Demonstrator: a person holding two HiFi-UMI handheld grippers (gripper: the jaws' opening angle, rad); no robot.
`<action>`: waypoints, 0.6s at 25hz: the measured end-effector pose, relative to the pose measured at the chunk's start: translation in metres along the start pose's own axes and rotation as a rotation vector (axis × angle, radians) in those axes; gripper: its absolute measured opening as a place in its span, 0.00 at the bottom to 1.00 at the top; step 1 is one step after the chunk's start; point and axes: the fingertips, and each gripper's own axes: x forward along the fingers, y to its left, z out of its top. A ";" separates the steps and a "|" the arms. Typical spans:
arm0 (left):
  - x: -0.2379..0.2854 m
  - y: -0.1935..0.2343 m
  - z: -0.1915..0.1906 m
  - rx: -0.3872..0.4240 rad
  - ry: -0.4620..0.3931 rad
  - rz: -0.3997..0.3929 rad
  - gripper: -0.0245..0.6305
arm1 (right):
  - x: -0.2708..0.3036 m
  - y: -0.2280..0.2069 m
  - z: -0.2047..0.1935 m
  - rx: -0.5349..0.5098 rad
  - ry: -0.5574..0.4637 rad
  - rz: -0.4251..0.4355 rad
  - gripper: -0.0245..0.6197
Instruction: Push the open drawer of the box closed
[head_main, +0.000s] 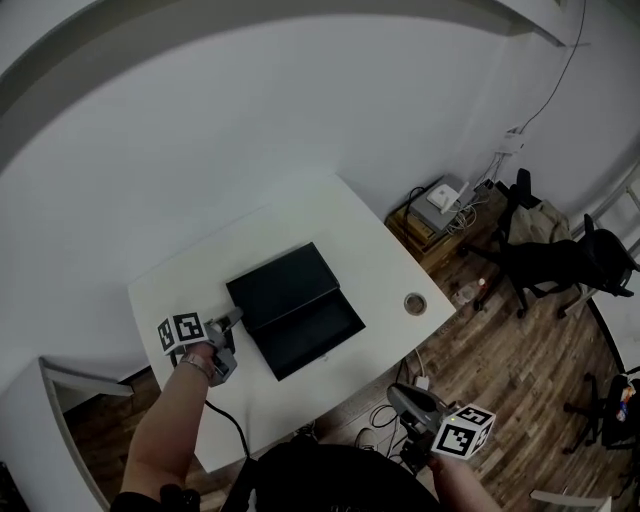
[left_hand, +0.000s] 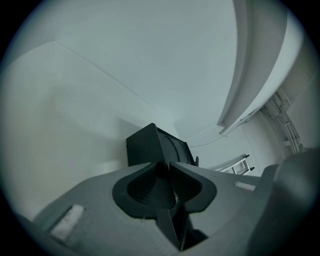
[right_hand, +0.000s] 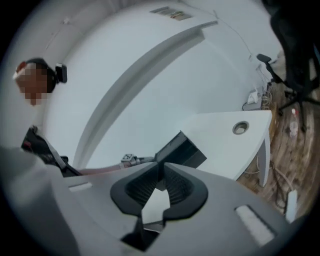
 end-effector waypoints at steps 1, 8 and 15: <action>0.000 0.000 -0.001 -0.003 -0.006 -0.004 0.18 | 0.011 -0.004 -0.008 -0.080 0.055 -0.028 0.11; 0.001 -0.003 -0.003 -0.024 -0.026 -0.034 0.18 | 0.093 -0.029 -0.056 -0.568 0.400 -0.139 0.17; 0.002 -0.003 -0.004 -0.044 -0.036 -0.059 0.18 | 0.147 -0.054 -0.090 -0.563 0.575 -0.161 0.22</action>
